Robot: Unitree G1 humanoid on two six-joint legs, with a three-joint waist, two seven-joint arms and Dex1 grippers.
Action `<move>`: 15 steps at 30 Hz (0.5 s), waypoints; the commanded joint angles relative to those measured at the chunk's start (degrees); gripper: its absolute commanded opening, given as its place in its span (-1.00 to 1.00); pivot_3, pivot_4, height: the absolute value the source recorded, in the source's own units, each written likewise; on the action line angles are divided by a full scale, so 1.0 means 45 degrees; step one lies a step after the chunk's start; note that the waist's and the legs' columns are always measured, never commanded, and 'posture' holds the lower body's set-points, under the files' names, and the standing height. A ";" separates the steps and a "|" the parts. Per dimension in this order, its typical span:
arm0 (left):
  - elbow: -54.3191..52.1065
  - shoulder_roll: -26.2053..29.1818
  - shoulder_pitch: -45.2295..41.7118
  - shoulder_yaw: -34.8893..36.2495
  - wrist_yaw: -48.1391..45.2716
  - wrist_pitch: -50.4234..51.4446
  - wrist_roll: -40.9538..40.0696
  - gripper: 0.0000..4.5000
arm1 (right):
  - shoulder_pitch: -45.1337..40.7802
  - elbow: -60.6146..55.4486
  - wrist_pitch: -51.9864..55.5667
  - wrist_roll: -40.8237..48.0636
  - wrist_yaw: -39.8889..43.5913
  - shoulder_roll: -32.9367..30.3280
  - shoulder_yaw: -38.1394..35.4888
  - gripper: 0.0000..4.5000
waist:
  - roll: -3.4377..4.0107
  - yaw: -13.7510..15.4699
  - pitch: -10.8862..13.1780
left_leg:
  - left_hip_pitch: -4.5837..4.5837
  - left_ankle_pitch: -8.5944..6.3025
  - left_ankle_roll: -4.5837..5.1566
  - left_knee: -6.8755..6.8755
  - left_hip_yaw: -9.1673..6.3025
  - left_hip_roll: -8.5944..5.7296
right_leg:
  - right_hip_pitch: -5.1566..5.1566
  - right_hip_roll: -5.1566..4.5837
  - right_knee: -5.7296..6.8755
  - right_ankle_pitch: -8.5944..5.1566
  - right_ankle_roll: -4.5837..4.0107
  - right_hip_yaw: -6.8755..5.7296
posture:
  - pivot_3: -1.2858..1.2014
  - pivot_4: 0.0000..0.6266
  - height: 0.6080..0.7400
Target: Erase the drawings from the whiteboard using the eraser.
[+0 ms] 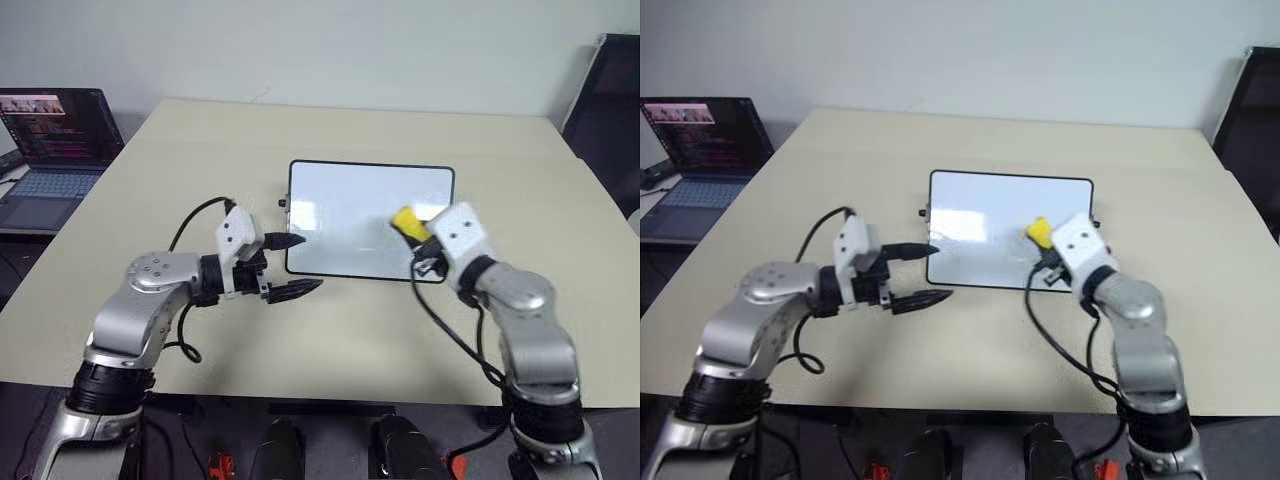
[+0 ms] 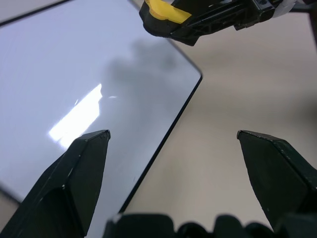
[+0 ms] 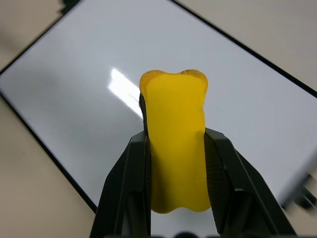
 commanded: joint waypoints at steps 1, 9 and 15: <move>0.0065 -0.0609 -0.1063 -0.0767 -0.0385 -0.0204 0.0005 1.00 | 0.0760 -0.1802 0.1512 0.0220 -0.1008 0.0494 -0.1517 -0.51 | -0.0001 -0.0038 -0.0001 | 0.0001 0.0000 0.0000 0.0002 0.0000 0.0000 | 0.0001 0.0000 0.0002 -0.0001 -0.0003 0.0000 | 0.03 -0.52 1.00; 0.2528 -0.2325 -0.3570 -0.3014 -0.1973 -0.1514 0.1163 1.00 | 0.1533 -0.0633 0.3034 0.1464 -0.1822 0.0641 -0.3471 -0.51 | 0.0000 -0.0192 -0.0001 | 0.0009 0.0001 0.0002 0.0018 0.0015 -0.0009 | 0.0007 -0.0003 0.0002 -0.0004 -0.0022 0.0025 | 0.03 -0.52 1.00; 0.3928 -0.3679 -0.4732 -0.3811 -0.2438 -0.2206 0.1795 1.00 | 0.0901 0.2009 0.2319 0.2371 -0.2472 0.0029 -0.4409 -0.51 | 0.0003 -0.0180 0.0001 | 0.0007 0.0001 0.0004 0.0012 0.0011 -0.0011 | 0.0013 -0.0002 -0.0007 0.0001 -0.0001 0.0023 | 0.03 -0.52 1.00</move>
